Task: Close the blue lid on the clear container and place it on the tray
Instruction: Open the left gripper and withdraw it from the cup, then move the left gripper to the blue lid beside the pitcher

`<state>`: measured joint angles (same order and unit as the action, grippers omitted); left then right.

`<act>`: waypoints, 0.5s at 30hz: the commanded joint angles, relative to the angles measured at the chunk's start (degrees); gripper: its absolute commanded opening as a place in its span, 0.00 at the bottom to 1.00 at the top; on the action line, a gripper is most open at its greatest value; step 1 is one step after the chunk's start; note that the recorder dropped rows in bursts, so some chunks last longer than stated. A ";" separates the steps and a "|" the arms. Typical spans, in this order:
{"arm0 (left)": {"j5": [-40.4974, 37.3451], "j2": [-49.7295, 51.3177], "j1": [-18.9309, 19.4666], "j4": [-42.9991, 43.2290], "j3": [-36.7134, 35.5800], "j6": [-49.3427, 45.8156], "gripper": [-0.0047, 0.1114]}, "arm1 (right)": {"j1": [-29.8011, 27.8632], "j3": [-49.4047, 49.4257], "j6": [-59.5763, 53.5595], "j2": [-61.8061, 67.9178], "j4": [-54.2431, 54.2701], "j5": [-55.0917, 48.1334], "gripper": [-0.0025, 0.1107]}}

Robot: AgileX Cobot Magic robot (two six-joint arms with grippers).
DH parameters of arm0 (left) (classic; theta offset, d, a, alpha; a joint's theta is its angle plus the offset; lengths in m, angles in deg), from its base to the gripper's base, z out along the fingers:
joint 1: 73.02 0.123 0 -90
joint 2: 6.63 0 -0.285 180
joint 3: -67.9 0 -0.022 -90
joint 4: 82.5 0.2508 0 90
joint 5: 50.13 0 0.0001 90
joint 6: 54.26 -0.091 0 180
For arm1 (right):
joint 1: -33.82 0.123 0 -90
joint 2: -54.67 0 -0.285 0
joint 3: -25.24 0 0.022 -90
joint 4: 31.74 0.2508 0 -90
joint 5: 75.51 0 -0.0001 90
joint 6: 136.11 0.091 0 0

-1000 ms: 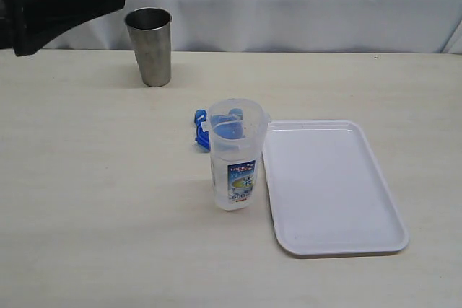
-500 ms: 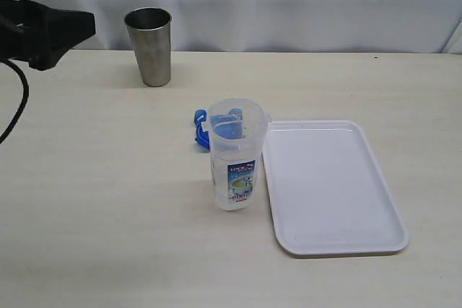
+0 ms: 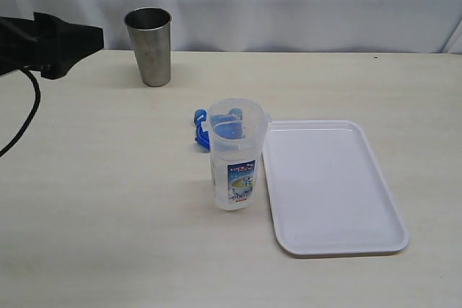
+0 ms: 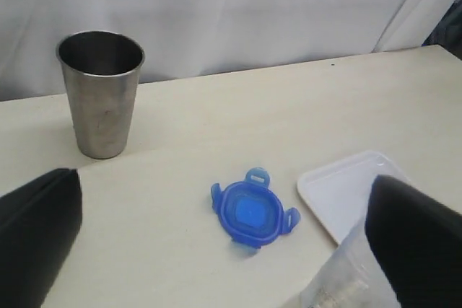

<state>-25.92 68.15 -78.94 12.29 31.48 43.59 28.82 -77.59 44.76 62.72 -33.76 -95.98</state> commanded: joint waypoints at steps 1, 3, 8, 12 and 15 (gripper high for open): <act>-3.72 0.01 -0.18 2.86 -0.16 4.74 0.90 | -0.16 0.04 -0.02 -0.27 0.09 0.72 0.06; -5.68 0.01 -0.18 5.16 -0.16 11.72 0.83 | -0.16 0.04 -0.02 -0.27 0.09 0.72 0.06; -5.68 2.18 -0.18 5.16 0.08 10.27 0.44 | -0.16 0.04 -0.02 -0.27 0.09 0.72 0.06; -5.54 6.29 -0.18 5.16 0.20 9.60 0.30 | -0.16 0.04 -0.02 -0.27 0.09 0.72 0.06; -1.28 10.64 -0.18 5.16 0.82 9.60 0.29 | -0.16 0.04 -0.02 -0.27 0.09 0.72 0.06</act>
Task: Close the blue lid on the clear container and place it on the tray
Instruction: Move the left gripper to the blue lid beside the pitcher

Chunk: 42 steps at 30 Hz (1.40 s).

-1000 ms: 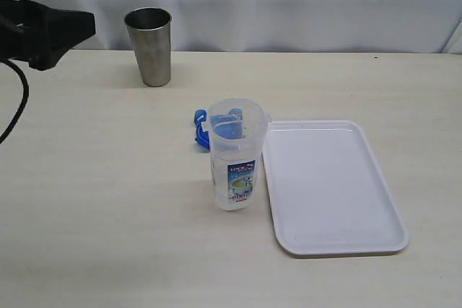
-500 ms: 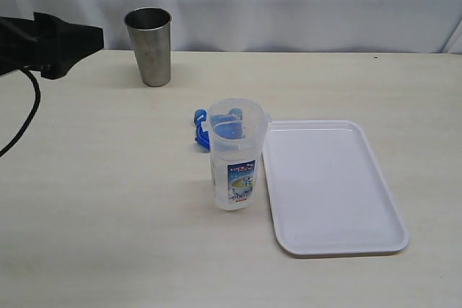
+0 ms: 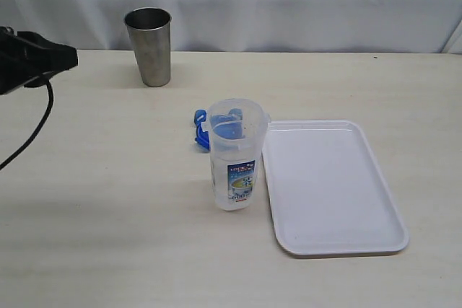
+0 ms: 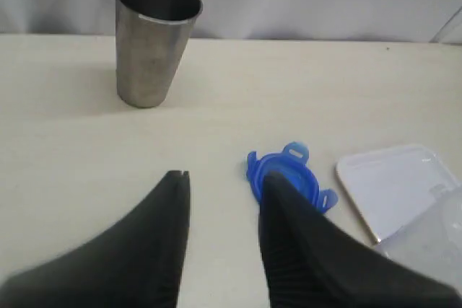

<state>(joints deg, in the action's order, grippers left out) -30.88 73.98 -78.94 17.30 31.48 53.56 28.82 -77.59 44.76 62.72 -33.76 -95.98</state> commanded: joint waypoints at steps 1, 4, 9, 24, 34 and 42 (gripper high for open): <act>5.81 6.59 -0.18 0.15 1.55 -0.37 0.29 | -0.16 0.04 -0.02 -0.27 0.09 0.72 0.06; 14.25 13.69 -0.18 0.15 5.40 1.77 0.29 | -0.16 0.04 -0.02 -0.27 0.09 0.72 0.06; 8.66 26.36 -3.27 0.15 9.61 0.48 0.39 | -0.16 0.04 -0.02 -0.27 0.09 0.72 0.06; 16.33 50.83 -11.51 -25.56 21.12 4.88 0.39 | -0.16 0.04 -0.02 -0.27 0.09 0.72 0.06; 8.15 50.83 -12.54 -27.43 21.84 10.42 0.39 | -0.16 0.04 -0.02 -0.27 0.09 0.72 0.06; 9.65 50.83 -14.16 -28.65 24.02 10.67 0.39 | -0.16 0.04 -0.02 -0.27 0.09 0.72 0.06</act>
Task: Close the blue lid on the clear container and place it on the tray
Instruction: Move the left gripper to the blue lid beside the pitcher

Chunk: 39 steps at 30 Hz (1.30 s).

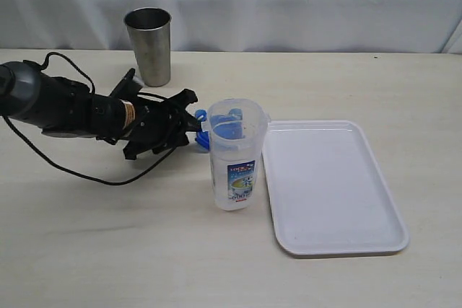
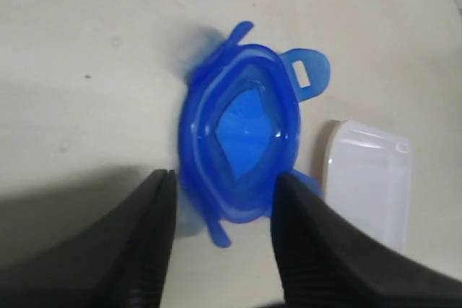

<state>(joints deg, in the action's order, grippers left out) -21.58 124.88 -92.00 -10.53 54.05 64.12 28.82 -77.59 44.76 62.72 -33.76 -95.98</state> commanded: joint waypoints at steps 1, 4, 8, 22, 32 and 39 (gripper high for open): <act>0.02 -0.07 -1.40 -1.27 1.45 0.11 0.39 | -0.16 0.04 -0.02 -0.27 0.09 0.72 0.06; -3.85 -0.07 -1.62 -2.65 1.45 0.00 0.39 | -0.16 0.04 -0.02 -0.27 0.09 0.72 0.06; -7.33 -0.07 -1.10 -2.77 1.80 -2.36 0.39 | -0.16 0.04 -0.02 -0.27 0.09 0.72 0.06; -5.69 -0.07 -0.77 -2.42 7.66 -32.00 0.39 | -0.16 0.04 -0.02 -0.27 0.09 0.72 0.06; -5.25 3.82 -0.77 -2.88 7.95 -49.75 0.39 | -0.16 0.04 -0.02 -0.27 0.09 0.72 0.06; -2.86 6.94 -0.77 -6.78 11.76 -49.51 0.39 | -0.16 0.04 -0.02 -0.27 0.09 0.72 0.06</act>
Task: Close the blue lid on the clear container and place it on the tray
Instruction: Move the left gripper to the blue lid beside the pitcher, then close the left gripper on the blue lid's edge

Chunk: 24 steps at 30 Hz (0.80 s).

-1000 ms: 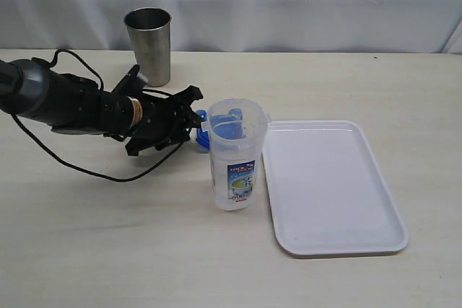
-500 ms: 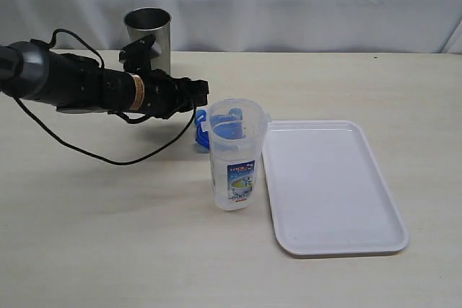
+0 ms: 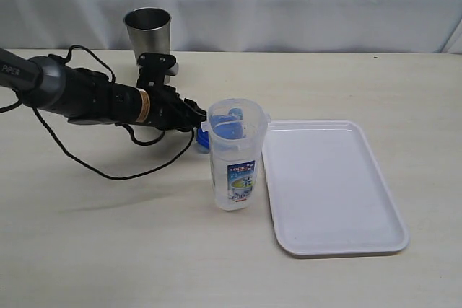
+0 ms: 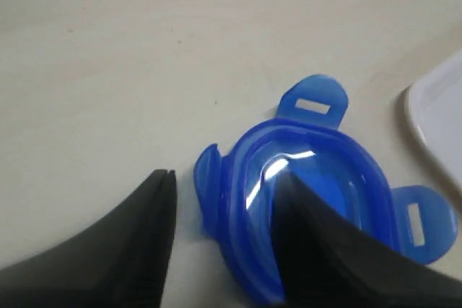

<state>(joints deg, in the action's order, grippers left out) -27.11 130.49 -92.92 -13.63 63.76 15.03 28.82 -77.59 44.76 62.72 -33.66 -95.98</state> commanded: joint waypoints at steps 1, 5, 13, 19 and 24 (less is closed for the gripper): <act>3.07 1.69 0.14 -4.27 2.42 -0.52 0.39 | -0.16 0.04 -0.02 -0.27 -0.01 0.72 0.06; 2.97 3.23 0.14 -5.05 3.07 -0.52 0.39 | -0.16 0.04 -0.02 -0.27 -0.01 0.72 0.06; 1.54 3.99 0.14 -5.05 3.07 -0.52 0.38 | -0.16 0.04 -0.02 -0.27 -0.01 0.72 0.06; 1.69 3.99 0.14 -5.05 3.07 -0.03 0.17 | -0.16 0.04 -0.02 -0.27 -0.01 0.72 0.06; 3.06 3.87 0.14 -4.92 3.07 1.76 0.06 | -0.16 0.04 -0.02 -0.27 -0.01 0.72 0.06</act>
<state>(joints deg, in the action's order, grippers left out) -24.67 134.40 -92.92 -18.38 66.54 15.48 28.82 -77.59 44.76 62.72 -33.66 -95.98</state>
